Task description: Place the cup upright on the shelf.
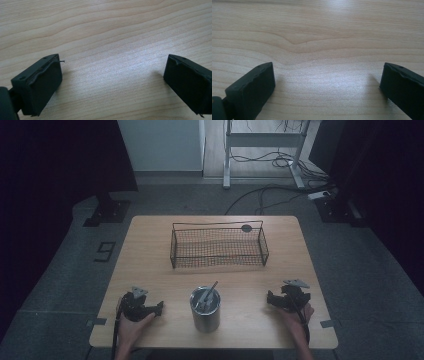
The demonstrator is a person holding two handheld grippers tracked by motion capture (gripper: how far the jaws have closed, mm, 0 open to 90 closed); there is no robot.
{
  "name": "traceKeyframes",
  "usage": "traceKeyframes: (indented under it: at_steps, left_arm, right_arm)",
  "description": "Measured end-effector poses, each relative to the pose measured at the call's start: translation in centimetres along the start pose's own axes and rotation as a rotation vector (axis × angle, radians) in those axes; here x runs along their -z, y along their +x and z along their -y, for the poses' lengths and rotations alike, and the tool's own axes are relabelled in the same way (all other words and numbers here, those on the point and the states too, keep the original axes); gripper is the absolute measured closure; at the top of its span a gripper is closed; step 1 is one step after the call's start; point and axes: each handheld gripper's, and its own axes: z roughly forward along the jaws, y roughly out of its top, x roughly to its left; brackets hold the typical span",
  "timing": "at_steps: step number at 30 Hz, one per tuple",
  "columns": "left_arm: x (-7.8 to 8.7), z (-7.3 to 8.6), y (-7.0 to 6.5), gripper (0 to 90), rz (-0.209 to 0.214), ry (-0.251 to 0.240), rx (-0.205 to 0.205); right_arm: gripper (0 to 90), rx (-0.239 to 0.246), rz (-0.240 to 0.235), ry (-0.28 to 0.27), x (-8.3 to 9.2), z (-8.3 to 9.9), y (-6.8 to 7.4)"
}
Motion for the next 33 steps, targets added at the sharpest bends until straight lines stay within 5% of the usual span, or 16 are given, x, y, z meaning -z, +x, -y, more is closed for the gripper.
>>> traceKeyframes:
  at_steps: [29,33]
  left_arm:
    - [-0.21,-0.23,-0.02,0.7,-0.006,0.004,0.007]
    - [0.41,0.01,-0.11,9.7,-0.002,-0.039,0.022]
  right_arm:
    - [0.0,0.007,-0.005,0.0,-0.04,-0.04,-0.07]
    - [0.9,0.0,0.001,-0.004,0.0,-0.03,-0.08]
